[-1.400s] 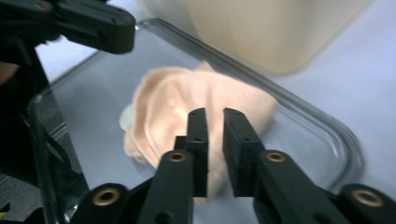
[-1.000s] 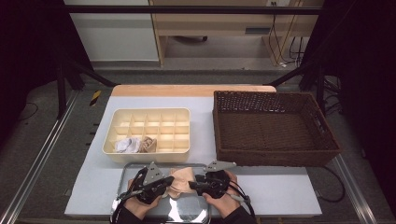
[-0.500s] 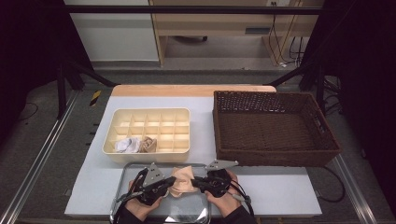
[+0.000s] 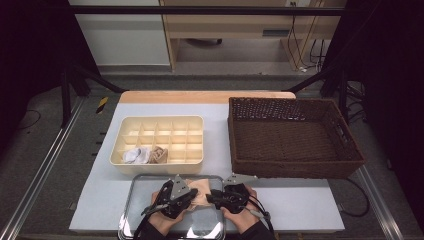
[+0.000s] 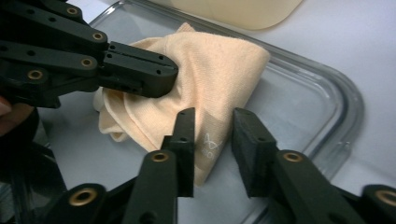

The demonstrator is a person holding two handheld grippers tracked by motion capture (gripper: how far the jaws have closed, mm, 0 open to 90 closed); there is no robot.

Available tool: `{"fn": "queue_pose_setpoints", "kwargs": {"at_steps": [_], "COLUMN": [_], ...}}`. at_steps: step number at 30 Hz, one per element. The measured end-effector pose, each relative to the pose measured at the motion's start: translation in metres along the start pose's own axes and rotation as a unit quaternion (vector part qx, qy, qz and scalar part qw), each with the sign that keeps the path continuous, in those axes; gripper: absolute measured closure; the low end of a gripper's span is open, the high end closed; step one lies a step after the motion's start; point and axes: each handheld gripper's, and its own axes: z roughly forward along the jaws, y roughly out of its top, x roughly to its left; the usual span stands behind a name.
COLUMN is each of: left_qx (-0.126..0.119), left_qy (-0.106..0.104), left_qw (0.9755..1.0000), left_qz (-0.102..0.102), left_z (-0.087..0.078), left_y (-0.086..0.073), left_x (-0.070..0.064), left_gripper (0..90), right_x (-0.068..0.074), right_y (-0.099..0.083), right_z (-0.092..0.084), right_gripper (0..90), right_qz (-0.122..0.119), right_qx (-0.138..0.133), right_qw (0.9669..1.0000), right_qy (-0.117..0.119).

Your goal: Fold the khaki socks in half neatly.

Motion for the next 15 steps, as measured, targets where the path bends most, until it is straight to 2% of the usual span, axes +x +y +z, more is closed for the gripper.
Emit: {"fn": "queue_pose_setpoints", "kwargs": {"at_steps": [3, 6, 10, 13, 15], "left_qx": [0.004, 0.004, 0.004, 0.004, 0.002], "left_qy": [0.000, -0.001, -0.010, -0.009, -0.016], "left_qw": [1.0000, 1.0000, 0.9999, 0.9999, 0.9997], "left_qz": [-0.002, -0.004, -0.012, -0.013, -0.020], "left_z": [0.001, 0.000, 0.001, 0.001, -0.001], "left_y": [-0.001, -0.002, -0.002, -0.002, -0.002], "left_x": [0.001, 0.001, 0.001, 0.001, 0.003], "left_gripper": [89.7, 89.7, 89.7, 89.7, 89.7], "right_x": [-0.001, -0.001, 0.005, 0.011, 0.014], "right_y": [0.001, 0.004, 0.014, 0.018, 0.020], "right_z": [0.002, -0.002, -0.012, -0.011, -0.009], "right_gripper": [83.9, 85.6, 86.6, 86.8, 86.7], "right_qz": [0.007, 0.010, 0.000, -0.015, -0.019], "right_qx": [0.004, -0.005, -0.041, -0.044, -0.042], "right_qw": [0.9999, 0.9998, 0.9982, 0.9971, 0.9969], "right_qy": [0.010, 0.016, 0.044, 0.059, 0.063]}}
